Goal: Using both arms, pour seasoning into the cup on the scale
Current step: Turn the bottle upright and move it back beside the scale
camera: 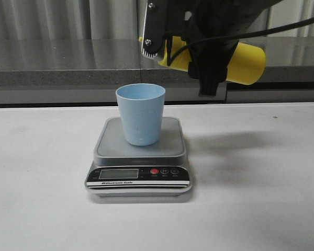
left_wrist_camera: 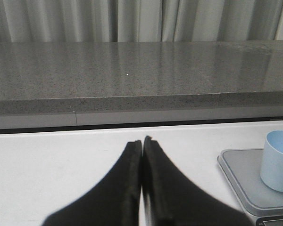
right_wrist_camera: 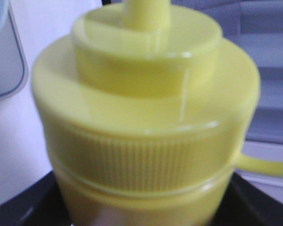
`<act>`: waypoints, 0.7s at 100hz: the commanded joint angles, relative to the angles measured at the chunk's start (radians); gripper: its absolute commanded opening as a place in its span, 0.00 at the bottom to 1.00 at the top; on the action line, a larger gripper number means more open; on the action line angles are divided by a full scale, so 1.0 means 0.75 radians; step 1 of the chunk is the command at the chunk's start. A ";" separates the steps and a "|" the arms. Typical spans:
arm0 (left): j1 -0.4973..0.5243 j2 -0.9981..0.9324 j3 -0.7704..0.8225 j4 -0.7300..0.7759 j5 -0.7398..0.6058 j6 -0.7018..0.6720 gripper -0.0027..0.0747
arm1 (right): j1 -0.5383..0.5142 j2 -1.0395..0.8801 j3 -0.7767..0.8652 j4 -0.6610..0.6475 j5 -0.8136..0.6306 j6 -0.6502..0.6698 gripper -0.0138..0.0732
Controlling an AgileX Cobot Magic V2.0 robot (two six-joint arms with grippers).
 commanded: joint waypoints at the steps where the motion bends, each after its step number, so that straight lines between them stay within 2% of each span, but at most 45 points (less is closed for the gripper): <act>1: 0.004 0.010 -0.032 -0.018 -0.108 -0.008 0.01 | -0.026 -0.107 -0.043 -0.006 0.000 0.107 0.33; 28: 0.004 0.010 -0.032 -0.018 -0.108 -0.008 0.01 | -0.189 -0.235 -0.037 0.259 -0.243 0.143 0.33; 52: 0.004 0.010 -0.032 -0.018 -0.108 -0.008 0.01 | -0.404 -0.301 0.053 0.453 -0.696 0.143 0.33; 70: 0.004 0.010 -0.032 -0.018 -0.108 -0.008 0.01 | -0.560 -0.321 0.167 0.578 -0.950 0.143 0.33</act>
